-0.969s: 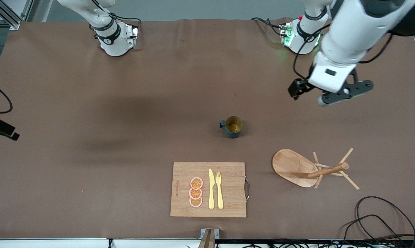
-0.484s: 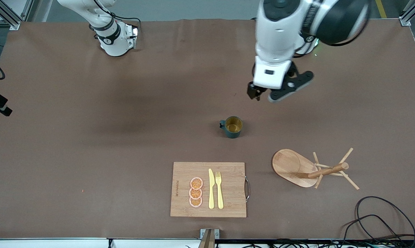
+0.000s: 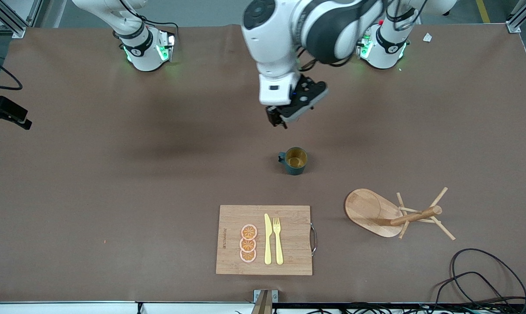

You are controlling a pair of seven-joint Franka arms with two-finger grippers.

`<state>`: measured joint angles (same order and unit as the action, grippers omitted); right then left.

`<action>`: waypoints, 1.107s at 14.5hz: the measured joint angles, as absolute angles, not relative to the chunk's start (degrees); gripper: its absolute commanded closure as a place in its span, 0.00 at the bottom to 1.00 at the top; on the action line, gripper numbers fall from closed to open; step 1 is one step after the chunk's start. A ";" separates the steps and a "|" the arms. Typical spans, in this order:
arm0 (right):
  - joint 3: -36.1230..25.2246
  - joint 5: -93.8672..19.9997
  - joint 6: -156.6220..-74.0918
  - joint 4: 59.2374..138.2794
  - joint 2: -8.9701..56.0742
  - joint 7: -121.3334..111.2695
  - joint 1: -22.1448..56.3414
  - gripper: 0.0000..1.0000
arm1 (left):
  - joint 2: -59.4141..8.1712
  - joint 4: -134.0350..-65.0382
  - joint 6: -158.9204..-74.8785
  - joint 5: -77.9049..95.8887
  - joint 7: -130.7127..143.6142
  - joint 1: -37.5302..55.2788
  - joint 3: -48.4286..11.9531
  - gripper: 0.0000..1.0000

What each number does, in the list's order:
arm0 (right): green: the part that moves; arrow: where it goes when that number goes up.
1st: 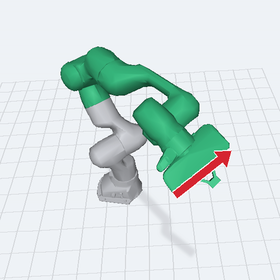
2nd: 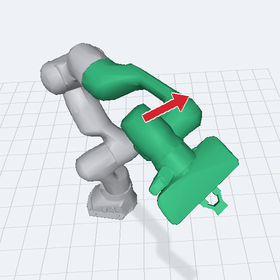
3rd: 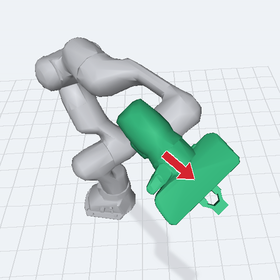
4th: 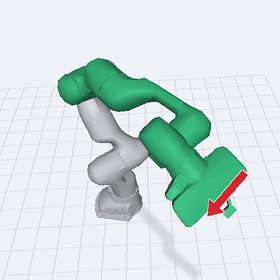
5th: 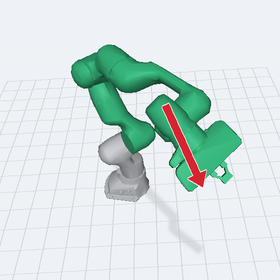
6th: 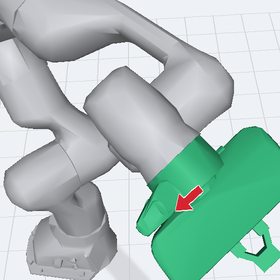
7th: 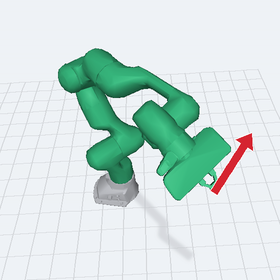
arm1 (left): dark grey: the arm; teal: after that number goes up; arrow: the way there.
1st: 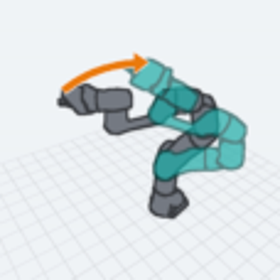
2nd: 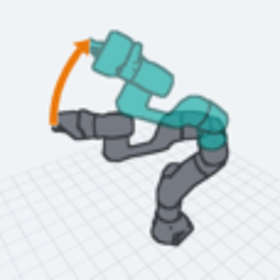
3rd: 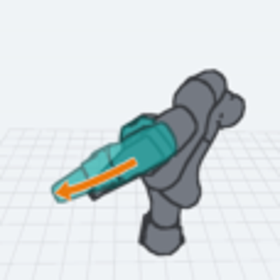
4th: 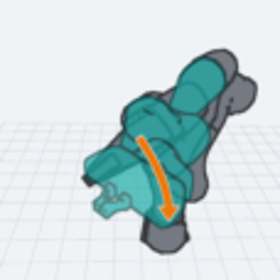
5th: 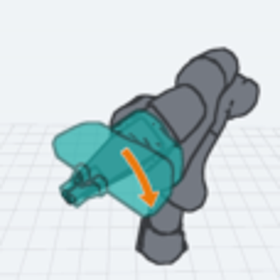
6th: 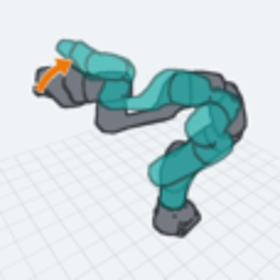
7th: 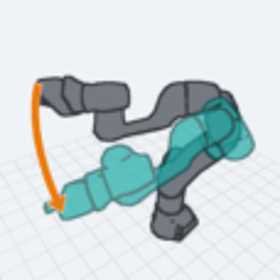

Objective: Pass cup and hang on rack
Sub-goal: 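Lower the left gripper onto the mug handle and grasp it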

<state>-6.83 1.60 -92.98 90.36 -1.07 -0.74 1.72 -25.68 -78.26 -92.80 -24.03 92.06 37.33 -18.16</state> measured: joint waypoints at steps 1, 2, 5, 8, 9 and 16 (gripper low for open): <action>-6.77 1.62 -92.95 90.36 -1.43 -0.59 1.73 0.00 | -28.03 -77.26 -93.03 -26.06 95.22 39.29 -17.87 0.00; -6.81 1.63 -92.95 90.36 -1.64 -0.56 1.72 0.00 | -30.53 -76.38 -93.49 -28.16 97.79 40.97 -17.68 0.00; -7.09 1.63 -94.54 90.55 -1.67 -0.54 1.66 0.00 | -37.39 -75.07 -95.73 -32.21 105.30 44.76 -16.97 0.00; -7.09 1.63 -95.03 90.66 -1.66 -0.55 1.67 0.00 | -42.50 -74.68 -96.39 -33.85 114.54 49.13 -13.44 0.01; -7.07 1.63 -95.03 90.66 -1.66 -0.55 1.67 0.00 | -44.06 -74.60 -96.43 -33.93 116.65 50.97 -11.58 0.02; -6.99 1.63 -94.67 90.67 -1.66 -0.54 1.68 0.00 | -50.74 -73.76 -96.52 -34.13 131.09 60.01 -2.30 0.11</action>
<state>-6.99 1.63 -94.67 90.67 -1.66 -0.54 1.68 -50.74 -73.76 -96.52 -34.13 131.09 60.01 -2.30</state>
